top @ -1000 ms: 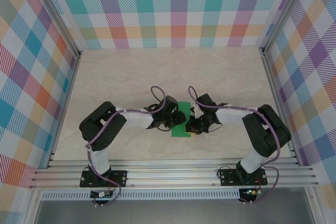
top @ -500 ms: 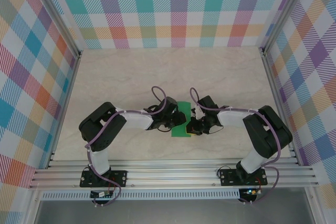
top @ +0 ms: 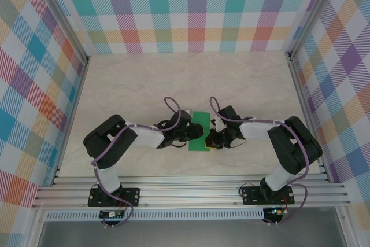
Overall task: Fold a paper plane with a square sheet of paper (pick it up from the middle)
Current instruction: Fold the triangle a second time at the center of the table.
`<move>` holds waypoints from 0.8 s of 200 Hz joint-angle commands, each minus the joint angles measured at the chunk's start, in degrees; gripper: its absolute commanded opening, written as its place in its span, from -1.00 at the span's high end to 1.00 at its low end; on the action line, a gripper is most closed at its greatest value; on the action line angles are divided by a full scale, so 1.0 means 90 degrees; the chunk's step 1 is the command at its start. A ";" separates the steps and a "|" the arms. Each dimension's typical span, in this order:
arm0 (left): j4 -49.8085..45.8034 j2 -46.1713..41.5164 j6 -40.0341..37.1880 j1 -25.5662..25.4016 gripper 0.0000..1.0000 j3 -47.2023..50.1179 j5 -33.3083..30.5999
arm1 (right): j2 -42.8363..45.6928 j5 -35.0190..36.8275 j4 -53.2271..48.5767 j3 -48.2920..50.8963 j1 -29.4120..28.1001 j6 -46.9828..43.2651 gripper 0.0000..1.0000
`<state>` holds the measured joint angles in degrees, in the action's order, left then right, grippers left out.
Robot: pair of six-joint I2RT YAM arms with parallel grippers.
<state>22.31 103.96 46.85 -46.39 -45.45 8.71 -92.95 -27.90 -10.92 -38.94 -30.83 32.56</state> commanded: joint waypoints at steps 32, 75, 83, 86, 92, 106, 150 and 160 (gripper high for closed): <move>-0.0422 0.0012 -0.0289 0.0492 0.30 0.0314 -0.0782 | -0.0171 0.0407 -0.0647 0.0264 0.0027 -0.0119 0.87; -0.0292 -0.0047 -0.0380 0.0747 0.27 0.0450 -0.0768 | -0.0158 0.0350 -0.0624 0.0257 0.0027 -0.0118 0.87; -0.0239 -0.0056 -0.0394 0.0796 0.26 0.0489 -0.0746 | -0.0151 0.0343 -0.0619 0.0261 0.0025 -0.0112 0.87; -0.0226 -0.0055 -0.0400 0.0815 0.26 0.0498 -0.0725 | -0.0151 0.0346 -0.0608 0.0271 0.0024 -0.0112 0.87; -0.0196 -0.0083 -0.0417 0.0846 0.26 0.0508 -0.0701 | -0.0142 0.0330 -0.0608 0.0257 0.0021 -0.0112 0.87; -0.0174 -0.0143 -0.0440 0.0901 0.25 0.0537 -0.0658 | -0.0141 0.0322 -0.0596 0.0268 0.0027 -0.0112 0.87; -0.0193 -0.0503 -0.0481 0.0936 0.21 0.0563 -0.0461 | -0.0114 0.0209 -0.0551 0.0225 0.0027 -0.0097 0.86; -0.0198 -0.0669 -0.0480 0.0936 0.20 0.0569 -0.0351 | -0.0112 0.0175 -0.0551 0.0198 0.0027 -0.0093 0.86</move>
<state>24.40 101.23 44.82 -39.70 -41.71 8.60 -92.95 -28.10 -10.50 -38.92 -30.79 32.38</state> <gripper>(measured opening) 0.394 0.071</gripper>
